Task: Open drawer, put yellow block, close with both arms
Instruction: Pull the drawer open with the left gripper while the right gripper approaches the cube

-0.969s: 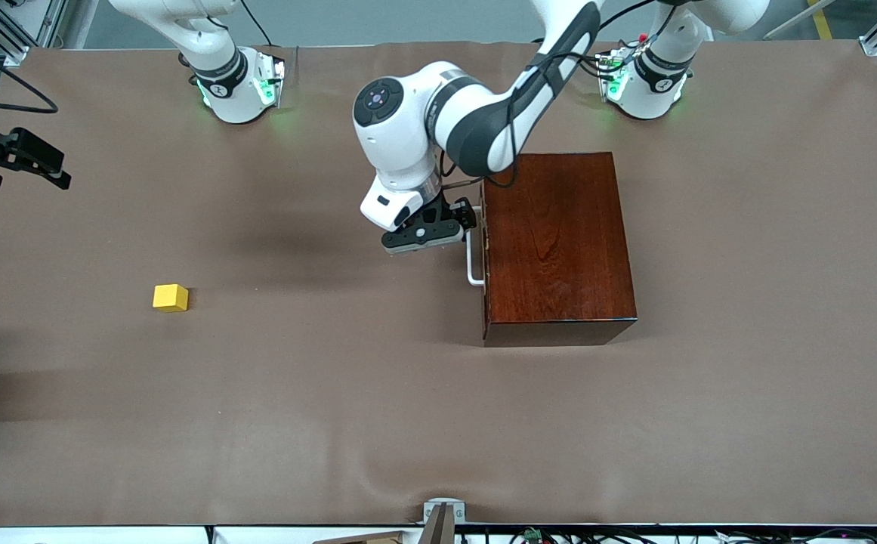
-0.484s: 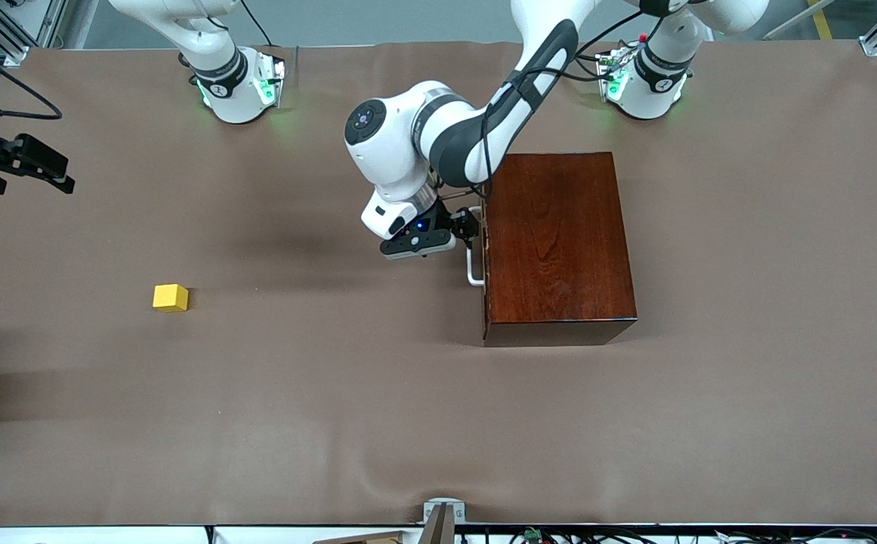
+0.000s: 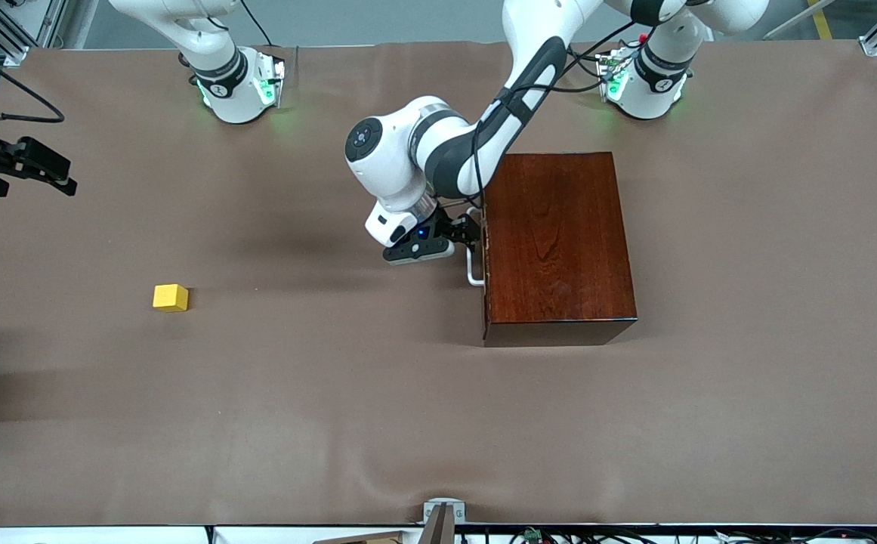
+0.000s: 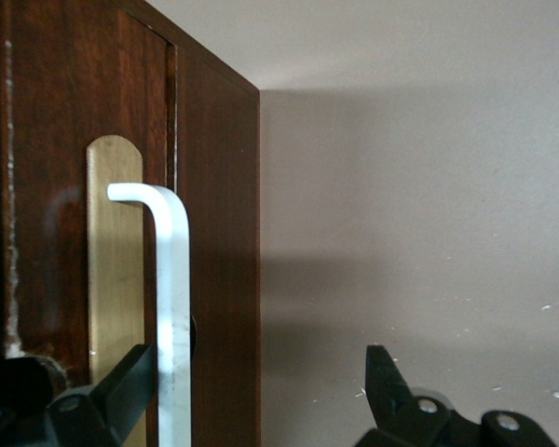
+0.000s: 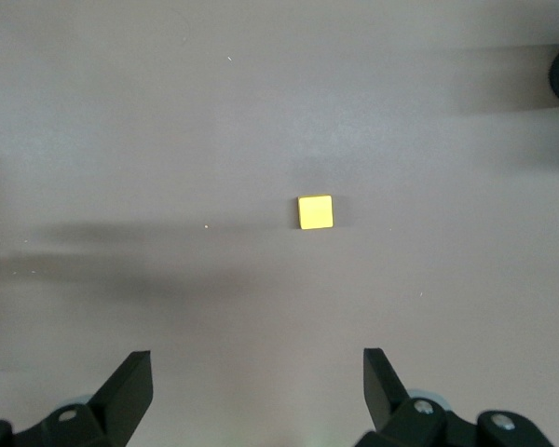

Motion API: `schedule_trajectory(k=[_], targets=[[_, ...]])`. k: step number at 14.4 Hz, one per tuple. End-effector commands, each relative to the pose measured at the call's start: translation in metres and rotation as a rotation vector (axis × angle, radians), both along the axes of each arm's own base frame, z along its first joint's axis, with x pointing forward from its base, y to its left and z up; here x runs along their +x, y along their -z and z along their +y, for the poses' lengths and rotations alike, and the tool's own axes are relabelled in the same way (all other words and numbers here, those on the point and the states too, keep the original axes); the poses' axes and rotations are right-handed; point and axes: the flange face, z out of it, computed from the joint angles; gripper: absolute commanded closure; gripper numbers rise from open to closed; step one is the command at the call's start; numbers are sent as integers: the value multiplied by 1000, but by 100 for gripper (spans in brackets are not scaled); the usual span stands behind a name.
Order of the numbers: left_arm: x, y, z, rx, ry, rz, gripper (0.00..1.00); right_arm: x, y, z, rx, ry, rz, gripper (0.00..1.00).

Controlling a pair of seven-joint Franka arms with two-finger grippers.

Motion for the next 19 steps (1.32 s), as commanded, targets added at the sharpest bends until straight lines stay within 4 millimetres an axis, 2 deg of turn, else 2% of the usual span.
schedule_trajectory(k=[1,4,8,15,19], targets=[[0,0,-1,34,32,-7,0,4,-3,-3,5,7,-3,0],[-4,1,-11,-4,36,-13,0,7,2,1,5,6,8,0],[-10,-1,-25,-83,8,-29,0,15,20,-3,5,12,40,0],[-10,-11,-44,-266,-76,-60,0,34,61,-25,-1,52,106,0],[-15,-17,-57,-353,-122,-77,0,51,94,-36,-2,70,125,0]])
